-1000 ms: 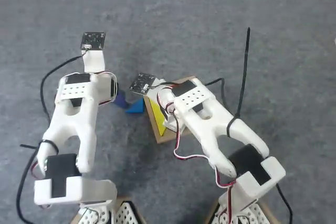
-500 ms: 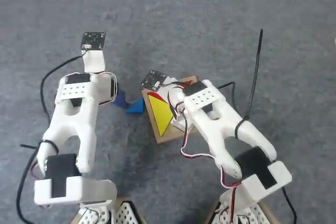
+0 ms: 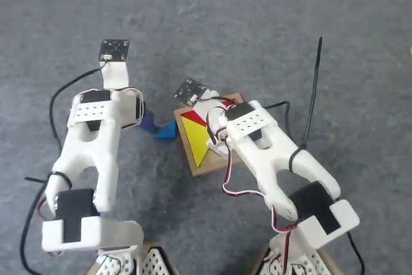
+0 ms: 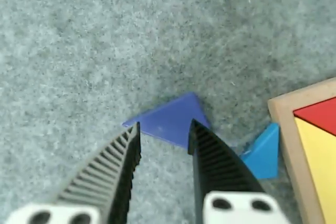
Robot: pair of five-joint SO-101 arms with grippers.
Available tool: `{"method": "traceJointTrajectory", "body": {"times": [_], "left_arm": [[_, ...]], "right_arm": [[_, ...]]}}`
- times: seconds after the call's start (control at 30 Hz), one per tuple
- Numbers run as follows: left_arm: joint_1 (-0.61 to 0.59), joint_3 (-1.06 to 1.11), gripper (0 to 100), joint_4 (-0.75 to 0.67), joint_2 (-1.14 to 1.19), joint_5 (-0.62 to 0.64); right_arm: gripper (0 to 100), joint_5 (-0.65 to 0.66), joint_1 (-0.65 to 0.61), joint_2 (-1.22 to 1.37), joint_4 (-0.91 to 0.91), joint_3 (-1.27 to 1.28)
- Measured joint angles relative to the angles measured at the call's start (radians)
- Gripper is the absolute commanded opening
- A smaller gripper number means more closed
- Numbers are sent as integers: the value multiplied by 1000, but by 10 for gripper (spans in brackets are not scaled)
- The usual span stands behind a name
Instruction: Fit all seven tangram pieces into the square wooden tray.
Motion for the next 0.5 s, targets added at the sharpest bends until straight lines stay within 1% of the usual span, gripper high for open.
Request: {"method": "traceJointTrajectory", "body": {"times": [0.13,0.23,0.33,0.4,0.5], "left_arm": [[0,0,148,0,0,2],[0,0,148,0,0,3],[0,0,148,0,0,3],[0,0,148,0,0,3],[0,0,148,20,0,3]], "right_arm": [[253,-46,0,-52,0,2],[253,-77,0,-190,34,8],[253,-91,15,-381,89,63],[253,-92,52,-506,115,129],[253,-86,150,-664,129,258]]}}
